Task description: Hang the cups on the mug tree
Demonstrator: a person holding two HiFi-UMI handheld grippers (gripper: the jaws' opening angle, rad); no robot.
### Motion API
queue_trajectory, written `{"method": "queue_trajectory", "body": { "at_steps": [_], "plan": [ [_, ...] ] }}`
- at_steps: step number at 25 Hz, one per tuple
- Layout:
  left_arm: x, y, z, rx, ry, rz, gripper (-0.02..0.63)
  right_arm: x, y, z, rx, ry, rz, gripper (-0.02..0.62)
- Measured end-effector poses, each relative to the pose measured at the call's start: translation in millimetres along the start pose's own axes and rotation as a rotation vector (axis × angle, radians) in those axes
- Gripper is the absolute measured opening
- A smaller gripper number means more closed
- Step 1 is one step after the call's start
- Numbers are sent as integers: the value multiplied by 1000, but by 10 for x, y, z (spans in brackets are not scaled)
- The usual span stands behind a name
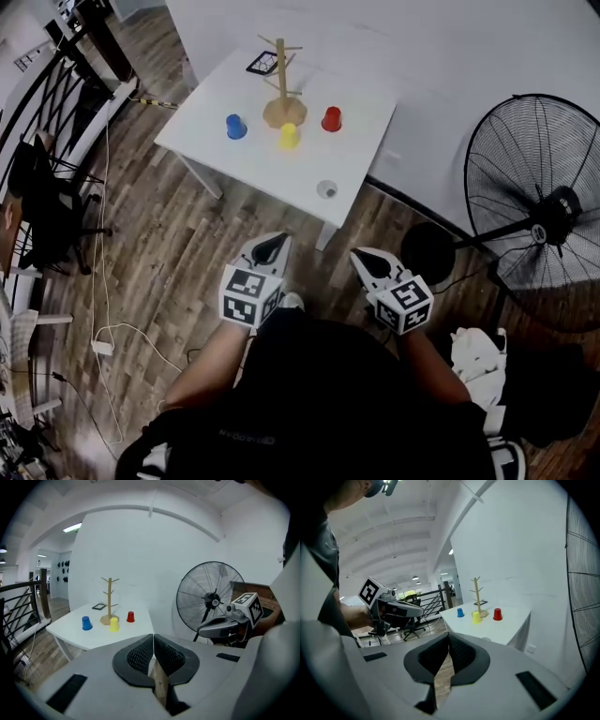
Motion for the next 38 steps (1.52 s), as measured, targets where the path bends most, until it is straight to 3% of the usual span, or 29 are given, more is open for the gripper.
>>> {"method": "queue_trajectory", "body": {
  "at_steps": [6,12,28,34,38],
  "plan": [
    [289,12,-622,4,-26,0,17,546,271,15,-5,-6,-16,6],
    [510,-39,-938,-10,-49,5,17,806,347,104,2,-40,-47,6],
    [794,-82,-1009,-28,-64,-8,17,915,452,337,13,-54,-79,6],
    [976,-62,-1001,-43,-33,-48,17,1096,610,635,-13,-13,-78,6],
    [1084,80,-1144,-58,50,-76,17,1338,938,911,-60,22,-90,6]
  ]
}}
Point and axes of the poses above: the fingertips, and each gripper's own axes: x forward along the fingers, z to its right, y out of its top, the point moved 9 cm from there along -x, backward along the fingers, and after that the axes turned 15 degrees about x, right-handed, at the moved point
